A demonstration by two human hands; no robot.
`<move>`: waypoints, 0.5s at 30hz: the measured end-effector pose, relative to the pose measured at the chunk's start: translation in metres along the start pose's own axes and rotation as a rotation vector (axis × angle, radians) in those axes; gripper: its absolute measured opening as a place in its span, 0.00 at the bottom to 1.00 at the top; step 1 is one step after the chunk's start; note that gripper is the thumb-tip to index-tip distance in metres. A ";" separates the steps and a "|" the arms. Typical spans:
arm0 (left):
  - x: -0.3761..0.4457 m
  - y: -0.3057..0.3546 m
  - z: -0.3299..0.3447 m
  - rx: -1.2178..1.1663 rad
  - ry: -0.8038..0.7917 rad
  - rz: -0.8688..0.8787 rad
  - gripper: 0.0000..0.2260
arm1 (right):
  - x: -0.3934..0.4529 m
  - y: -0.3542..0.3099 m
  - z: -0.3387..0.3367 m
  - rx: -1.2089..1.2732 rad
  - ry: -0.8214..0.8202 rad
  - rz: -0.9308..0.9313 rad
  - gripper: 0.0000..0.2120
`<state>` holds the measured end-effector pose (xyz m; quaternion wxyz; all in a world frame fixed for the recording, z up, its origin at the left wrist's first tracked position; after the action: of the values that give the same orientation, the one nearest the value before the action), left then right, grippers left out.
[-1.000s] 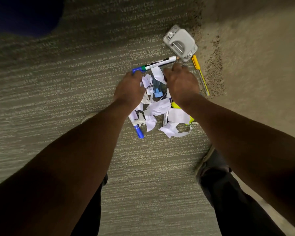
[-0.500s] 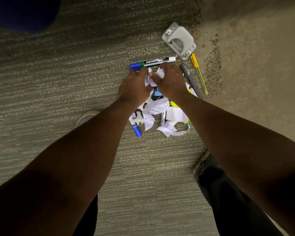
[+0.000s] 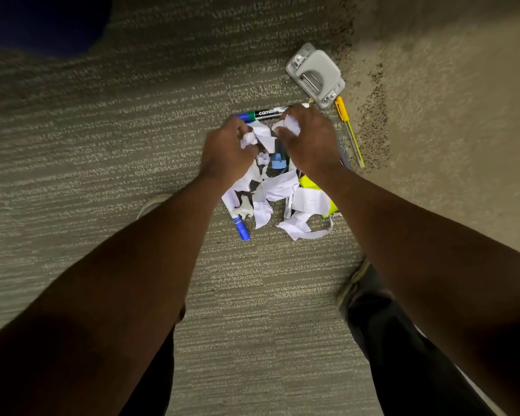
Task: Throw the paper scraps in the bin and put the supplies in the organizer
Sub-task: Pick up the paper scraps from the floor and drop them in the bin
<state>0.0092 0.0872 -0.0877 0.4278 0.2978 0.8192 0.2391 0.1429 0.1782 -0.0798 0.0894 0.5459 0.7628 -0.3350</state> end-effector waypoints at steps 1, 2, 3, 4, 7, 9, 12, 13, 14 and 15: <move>-0.004 -0.001 -0.006 -0.017 0.007 -0.014 0.10 | -0.003 0.002 -0.005 0.001 0.011 0.009 0.16; -0.009 -0.001 -0.013 -0.030 0.015 -0.033 0.10 | -0.006 0.004 -0.009 -0.001 0.012 0.015 0.16; -0.015 -0.002 -0.021 -0.041 0.026 -0.064 0.08 | -0.010 0.006 -0.014 -0.007 0.006 0.024 0.16; -0.022 -0.003 -0.028 -0.054 0.040 -0.107 0.05 | -0.014 0.008 -0.020 -0.015 -0.002 0.045 0.15; -0.043 -0.004 -0.052 -0.150 0.076 -0.273 0.06 | -0.028 0.010 -0.038 -0.098 -0.043 0.090 0.14; -0.056 0.000 -0.069 -0.259 0.088 -0.363 0.09 | -0.041 0.004 -0.048 -0.177 -0.081 0.063 0.14; -0.074 0.014 -0.095 -0.340 0.119 -0.401 0.09 | -0.063 -0.019 -0.058 -0.162 -0.132 0.001 0.13; -0.079 0.021 -0.103 -0.352 0.129 -0.396 0.08 | -0.070 -0.029 -0.061 -0.150 -0.137 -0.028 0.11; -0.083 0.028 -0.112 -0.361 0.139 -0.384 0.07 | -0.075 -0.041 -0.063 -0.128 -0.136 -0.051 0.10; -0.086 0.036 -0.121 -0.372 0.152 -0.366 0.07 | -0.079 -0.054 -0.065 -0.090 -0.137 -0.068 0.09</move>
<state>-0.0433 0.0362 0.0467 0.4486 0.0424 0.8312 0.3257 0.1401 0.1474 0.0318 0.1543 0.4911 0.7872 -0.3396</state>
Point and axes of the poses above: each hand's wrist, its own x-axis towards the middle knuckle, its own z-axis out of the palm, y = z × x, the point moved 3 cm from there along x, towards the middle knuckle, and after that the axes turned 9 degrees about -x, right-handed, at the moved point
